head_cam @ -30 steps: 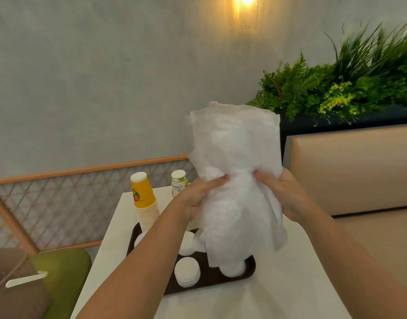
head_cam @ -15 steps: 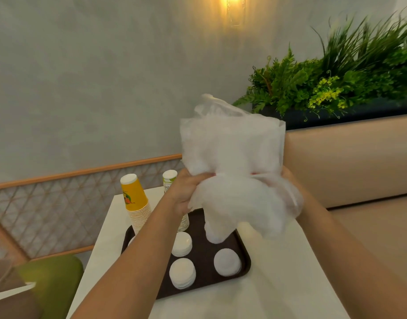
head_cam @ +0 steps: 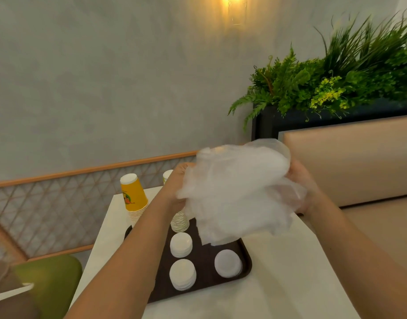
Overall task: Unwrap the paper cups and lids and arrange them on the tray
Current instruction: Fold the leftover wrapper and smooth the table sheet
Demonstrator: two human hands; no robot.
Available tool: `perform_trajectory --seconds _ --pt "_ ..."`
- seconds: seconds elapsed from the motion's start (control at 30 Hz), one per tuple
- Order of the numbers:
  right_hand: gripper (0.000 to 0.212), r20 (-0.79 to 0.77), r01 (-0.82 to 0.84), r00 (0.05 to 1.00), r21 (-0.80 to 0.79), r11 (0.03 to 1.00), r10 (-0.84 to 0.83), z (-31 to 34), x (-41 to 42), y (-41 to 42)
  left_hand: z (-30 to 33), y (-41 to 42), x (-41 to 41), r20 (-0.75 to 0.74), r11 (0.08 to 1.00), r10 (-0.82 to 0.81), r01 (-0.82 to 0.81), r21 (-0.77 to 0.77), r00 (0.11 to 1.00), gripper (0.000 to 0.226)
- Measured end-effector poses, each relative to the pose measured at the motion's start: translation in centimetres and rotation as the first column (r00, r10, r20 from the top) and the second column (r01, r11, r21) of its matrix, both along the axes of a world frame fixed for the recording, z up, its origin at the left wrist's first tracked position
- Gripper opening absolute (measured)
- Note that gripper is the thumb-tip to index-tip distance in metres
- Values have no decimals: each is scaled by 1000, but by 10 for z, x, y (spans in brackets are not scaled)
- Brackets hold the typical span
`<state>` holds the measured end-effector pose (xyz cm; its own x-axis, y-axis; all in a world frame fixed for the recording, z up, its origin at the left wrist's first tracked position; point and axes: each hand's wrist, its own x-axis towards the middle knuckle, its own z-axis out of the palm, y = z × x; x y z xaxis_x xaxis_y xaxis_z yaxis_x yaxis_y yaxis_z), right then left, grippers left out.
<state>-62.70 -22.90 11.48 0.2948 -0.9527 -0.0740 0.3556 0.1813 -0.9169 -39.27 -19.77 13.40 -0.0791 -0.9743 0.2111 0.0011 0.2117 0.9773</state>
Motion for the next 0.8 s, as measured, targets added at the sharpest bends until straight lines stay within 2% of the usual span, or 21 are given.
perform_trajectory --seconds 0.07,0.1,0.17,0.27,0.33,0.47,0.53,0.6,0.7,0.73,0.8 --pt "52 65 -77 995 74 994 72 5 3 0 5 2 3 -1 996 -85 85 -36 996 48" --pt "53 18 -70 998 104 992 68 7 3 -4 7 2 3 30 991 -116 118 -62 993 52" --pt "47 -163 -90 981 111 990 107 11 7 -3 8 1 2 107 981 -122 137 -139 987 54" --pt "11 -398 -147 904 59 987 158 11 7 -1 6 -3 6 182 974 -84 119 -192 980 39" --pt "9 -496 -166 855 13 986 151 7 4 1 8 0 7 207 961 -86 136 -241 974 38" --pt "22 -534 -90 846 -128 988 8 9 -2 3 13 4 16 347 939 -29 144 -311 938 43" --pt "14 -565 -18 814 -253 967 -132 15 -5 4 11 4 24 451 942 33 123 -313 892 50" --pt "7 -554 25 795 -378 926 -248 19 -8 5 6 3 30 546 956 39 128 -265 837 53" --pt "17 -474 89 798 -519 850 -373 28 -6 12 -2 -1 37 716 984 21 112 -137 698 51" --pt "20 -462 99 780 -576 812 -423 31 -5 14 -4 -3 37 743 984 83 62 -165 664 48" --pt "22 -486 46 724 -674 738 -489 38 -1 19 -2 0 31 690 945 234 6 -327 685 39"
